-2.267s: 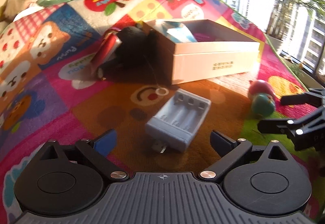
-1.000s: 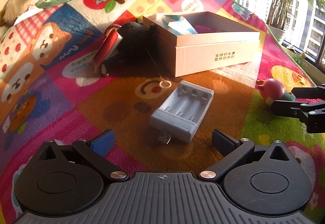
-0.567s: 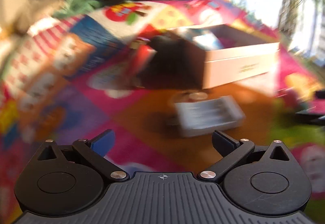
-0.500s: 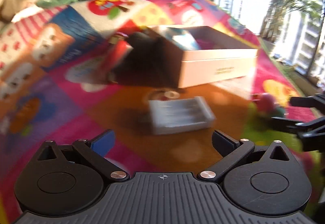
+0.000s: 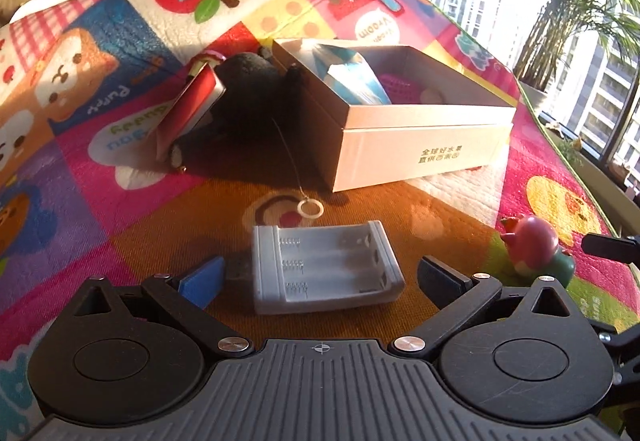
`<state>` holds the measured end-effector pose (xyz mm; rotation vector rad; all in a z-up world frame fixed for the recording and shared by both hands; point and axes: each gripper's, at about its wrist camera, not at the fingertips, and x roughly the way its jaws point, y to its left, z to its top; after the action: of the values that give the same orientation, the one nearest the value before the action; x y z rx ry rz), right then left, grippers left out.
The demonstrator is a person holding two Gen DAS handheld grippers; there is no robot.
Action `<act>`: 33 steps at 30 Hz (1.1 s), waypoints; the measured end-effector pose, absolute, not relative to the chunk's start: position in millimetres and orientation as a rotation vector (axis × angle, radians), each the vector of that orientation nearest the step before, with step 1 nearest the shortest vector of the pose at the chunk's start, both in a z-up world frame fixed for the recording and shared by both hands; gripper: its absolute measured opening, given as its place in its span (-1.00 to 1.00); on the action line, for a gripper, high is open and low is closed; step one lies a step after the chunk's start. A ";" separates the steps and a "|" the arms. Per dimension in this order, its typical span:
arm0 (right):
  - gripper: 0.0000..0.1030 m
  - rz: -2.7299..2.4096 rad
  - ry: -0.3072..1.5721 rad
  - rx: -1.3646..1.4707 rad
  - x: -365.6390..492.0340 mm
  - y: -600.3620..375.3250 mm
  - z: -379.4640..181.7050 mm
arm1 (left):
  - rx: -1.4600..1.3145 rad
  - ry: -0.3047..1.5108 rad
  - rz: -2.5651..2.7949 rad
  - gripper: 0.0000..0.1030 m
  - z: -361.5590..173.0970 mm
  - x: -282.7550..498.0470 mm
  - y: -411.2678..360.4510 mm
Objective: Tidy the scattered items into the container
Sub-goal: 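Grasp the pink-teal toy figure with the right gripper while left holds the charger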
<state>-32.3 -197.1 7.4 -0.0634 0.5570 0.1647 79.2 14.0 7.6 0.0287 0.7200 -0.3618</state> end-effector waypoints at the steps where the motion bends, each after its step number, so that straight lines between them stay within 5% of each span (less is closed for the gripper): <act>1: 1.00 0.165 0.558 -0.064 -32.1 -196.9 6.9 | 0.046 0.721 -0.356 1.00 7.2 80.1 9.9; 13: 0.97 0.168 0.538 -0.126 -8.6 -194.0 14.8 | 0.190 0.718 -0.415 1.00 1.7 76.9 -23.4; 18: 0.74 0.189 0.564 -0.146 -0.2 -188.6 10.8 | 0.160 0.715 -0.436 1.00 1.0 77.8 -16.9; 33: 0.73 0.190 0.568 -0.118 1.8 -193.0 6.5 | 0.180 0.708 -0.471 0.98 0.8 78.2 -16.9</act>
<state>1.8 -193.0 6.5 -0.1184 0.5678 0.1904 78.2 -16.9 0.8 0.1798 0.7078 -0.4709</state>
